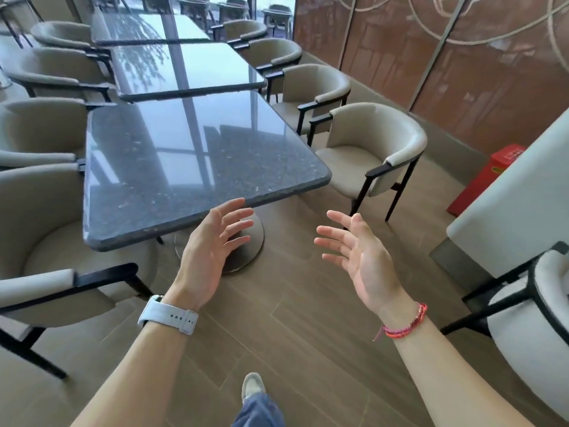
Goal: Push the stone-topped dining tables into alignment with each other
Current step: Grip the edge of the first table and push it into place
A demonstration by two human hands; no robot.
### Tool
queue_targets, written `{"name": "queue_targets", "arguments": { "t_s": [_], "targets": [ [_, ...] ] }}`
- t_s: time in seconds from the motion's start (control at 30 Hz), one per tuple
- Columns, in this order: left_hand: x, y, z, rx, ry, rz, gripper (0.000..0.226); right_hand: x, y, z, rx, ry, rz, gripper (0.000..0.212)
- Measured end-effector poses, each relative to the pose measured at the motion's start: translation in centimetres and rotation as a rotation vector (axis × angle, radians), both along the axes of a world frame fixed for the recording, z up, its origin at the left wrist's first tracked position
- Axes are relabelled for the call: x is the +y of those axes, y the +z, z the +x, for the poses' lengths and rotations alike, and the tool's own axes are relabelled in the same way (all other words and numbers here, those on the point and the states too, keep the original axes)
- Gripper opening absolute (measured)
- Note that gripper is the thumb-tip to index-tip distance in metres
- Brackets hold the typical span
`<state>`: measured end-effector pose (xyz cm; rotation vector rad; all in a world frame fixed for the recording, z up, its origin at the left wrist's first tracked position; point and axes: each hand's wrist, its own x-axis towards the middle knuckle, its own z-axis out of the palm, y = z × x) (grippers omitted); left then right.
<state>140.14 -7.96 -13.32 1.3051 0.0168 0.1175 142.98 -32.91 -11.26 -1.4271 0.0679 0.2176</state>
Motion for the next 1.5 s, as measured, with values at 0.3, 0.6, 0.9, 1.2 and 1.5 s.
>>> {"name": "queue_targets", "arguments": {
  "t_s": [0.3,0.6,0.9,1.2,1.5],
  "targets": [
    [3.3,-3.2,13.6,0.059,0.007,-0.046,0.09,3.8,-2.4,12.8,0.075,-0.01,-0.077,0.058],
    [4.3,-4.6,20.5,0.133,0.03,-0.047,0.095,5.6,-4.2,21.4,0.124,0.022,-0.09,0.056],
    [1.7,-5.3,23.9,0.183,0.175,-0.005,0.097,3.8,-5.6,28.8,0.145,0.167,-0.024,0.058],
    [-1.9,-7.0,27.2,0.245,0.315,0.168,0.065,1.1,-7.3,35.6,0.137,0.308,-0.079,0.055],
    [-0.5,-11.2,30.8,0.321,0.362,0.494,0.053,2.7,-11.0,39.4,0.06,0.381,-0.258,0.044]
  ]
}}
